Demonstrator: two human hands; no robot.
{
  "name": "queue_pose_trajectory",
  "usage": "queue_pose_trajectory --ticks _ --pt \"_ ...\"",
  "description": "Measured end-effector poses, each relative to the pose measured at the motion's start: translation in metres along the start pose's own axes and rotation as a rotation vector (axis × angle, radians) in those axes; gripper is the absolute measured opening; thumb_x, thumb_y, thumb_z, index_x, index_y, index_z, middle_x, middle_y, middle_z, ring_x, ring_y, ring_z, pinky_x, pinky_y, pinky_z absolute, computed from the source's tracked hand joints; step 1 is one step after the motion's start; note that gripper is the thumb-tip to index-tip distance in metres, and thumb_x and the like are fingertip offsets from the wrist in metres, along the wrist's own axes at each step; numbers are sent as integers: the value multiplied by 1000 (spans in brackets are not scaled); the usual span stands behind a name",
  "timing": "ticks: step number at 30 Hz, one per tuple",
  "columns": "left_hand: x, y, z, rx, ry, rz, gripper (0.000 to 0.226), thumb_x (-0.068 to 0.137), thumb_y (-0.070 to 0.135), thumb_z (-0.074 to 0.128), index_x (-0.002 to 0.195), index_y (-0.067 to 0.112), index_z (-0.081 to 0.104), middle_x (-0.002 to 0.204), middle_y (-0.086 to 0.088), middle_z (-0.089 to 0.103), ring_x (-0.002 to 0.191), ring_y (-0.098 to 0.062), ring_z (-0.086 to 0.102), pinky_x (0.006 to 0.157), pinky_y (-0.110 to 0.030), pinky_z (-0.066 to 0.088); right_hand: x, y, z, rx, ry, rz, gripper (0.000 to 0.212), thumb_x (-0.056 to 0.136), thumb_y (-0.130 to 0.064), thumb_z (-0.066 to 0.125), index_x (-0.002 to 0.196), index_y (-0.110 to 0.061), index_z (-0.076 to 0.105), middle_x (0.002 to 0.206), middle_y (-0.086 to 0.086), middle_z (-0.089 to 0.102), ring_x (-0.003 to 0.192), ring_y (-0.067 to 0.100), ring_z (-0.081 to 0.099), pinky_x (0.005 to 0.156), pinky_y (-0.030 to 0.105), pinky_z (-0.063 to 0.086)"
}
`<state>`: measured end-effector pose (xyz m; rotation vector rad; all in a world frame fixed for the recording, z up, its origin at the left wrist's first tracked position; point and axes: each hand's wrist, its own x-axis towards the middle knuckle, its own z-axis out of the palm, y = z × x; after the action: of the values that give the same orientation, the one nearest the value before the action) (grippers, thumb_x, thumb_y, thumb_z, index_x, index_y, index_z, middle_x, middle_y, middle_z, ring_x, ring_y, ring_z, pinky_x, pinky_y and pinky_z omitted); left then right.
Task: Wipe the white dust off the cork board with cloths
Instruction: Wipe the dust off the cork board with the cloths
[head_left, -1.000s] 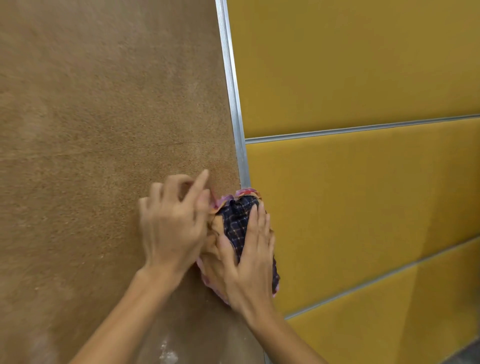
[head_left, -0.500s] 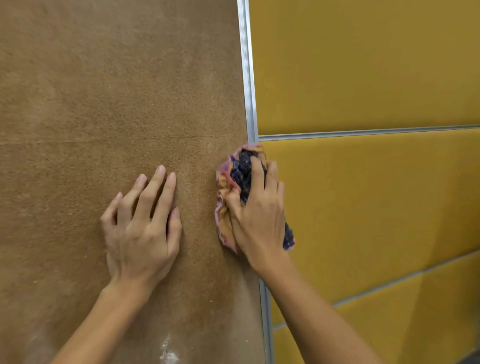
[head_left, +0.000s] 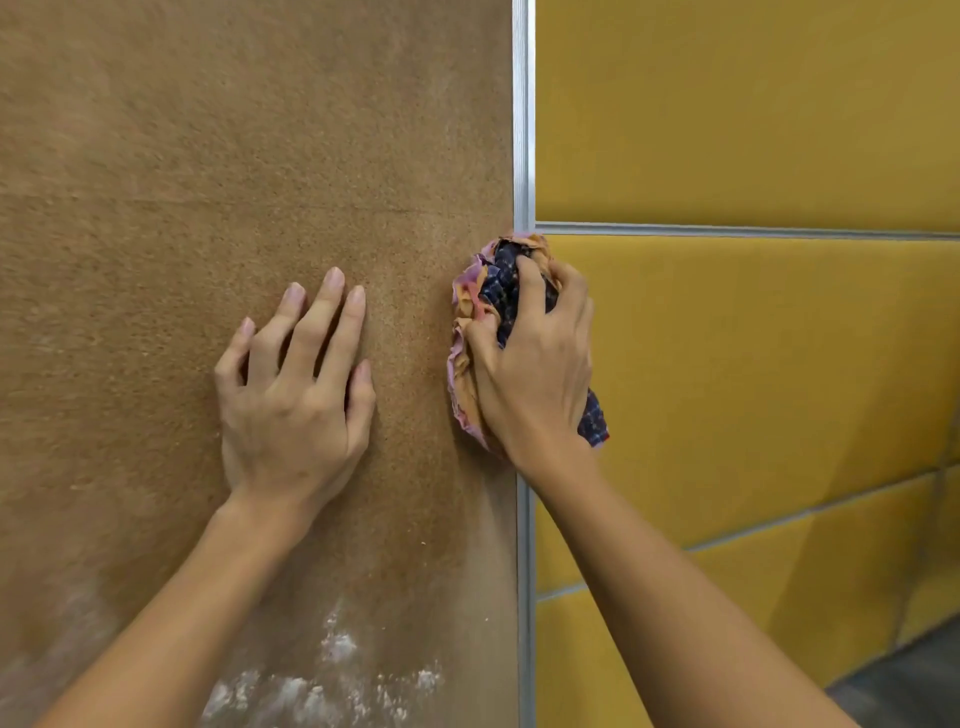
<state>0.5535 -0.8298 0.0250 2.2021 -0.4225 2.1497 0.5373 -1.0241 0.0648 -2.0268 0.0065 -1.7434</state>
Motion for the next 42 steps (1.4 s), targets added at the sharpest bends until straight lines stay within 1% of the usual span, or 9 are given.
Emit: queue_pose_trajectory --ticks 9,14,19,22,26,30,34,39,42 --pt "-1 0 1 16 -10 -16 52 107 36 40 158 26 36 165 4 33 148 -23 36 116 -47 26 -202 64 -2 -38 -197 91 59 84 -30 57 139 -9 53 137 16 45 122 33 48 93 47 54" --pt "-2 4 -11 -43 -48 -16 51 107 35 43 157 26 39 166 1 31 152 -23 29 121 -47 18 -202 67 -23 36 -244 61 52 88 -24 50 139 -12 54 139 11 42 124 29 45 95 44 53" --pt "-49 11 -31 -69 4 -30 44 106 28 53 150 22 51 160 -2 42 148 -24 39 121 -51 21 -135 35 -23 186 -124 -205 46 91 -3 63 137 -2 59 146 17 45 133 33 47 115 32 37" --pt "-81 9 -38 -51 28 -52 43 105 25 57 147 22 54 157 -1 47 143 -23 45 118 -52 27 -115 14 -7 148 -123 -385 48 98 -27 66 142 -8 58 151 17 48 139 31 48 114 44 41" --pt "-111 -2 -42 -30 -13 -70 44 106 26 57 149 20 52 157 -1 46 144 -23 45 118 -52 27 -176 22 21 45 -134 -407 61 97 -44 64 149 -18 50 158 5 42 147 27 39 117 57 33" --pt "-148 -15 -39 4 -76 -66 45 106 27 57 150 19 51 158 -2 44 145 -24 43 118 -51 27 -289 73 25 -96 -343 -613 69 99 -46 54 159 -24 26 171 -5 11 152 23 24 127 50 10" --pt "-158 -24 -35 39 -68 -11 46 106 30 58 150 20 51 158 -1 43 145 -24 42 115 -51 30 -276 90 18 -112 -372 -727 62 106 -40 48 160 -23 24 171 -2 10 156 20 20 124 54 16" --pt "-161 -21 -28 32 -41 -44 48 105 30 58 151 21 49 158 -2 44 147 -23 39 117 -49 25 -198 65 35 36 -100 -396 56 106 -35 39 155 -9 30 161 11 32 154 29 22 126 49 18" --pt "-162 -21 -24 23 -29 -46 48 106 28 57 152 20 47 159 -2 42 149 -22 35 120 -47 20 -234 72 42 122 -89 -233 56 108 -35 34 155 -7 26 162 15 29 156 28 17 125 48 23"
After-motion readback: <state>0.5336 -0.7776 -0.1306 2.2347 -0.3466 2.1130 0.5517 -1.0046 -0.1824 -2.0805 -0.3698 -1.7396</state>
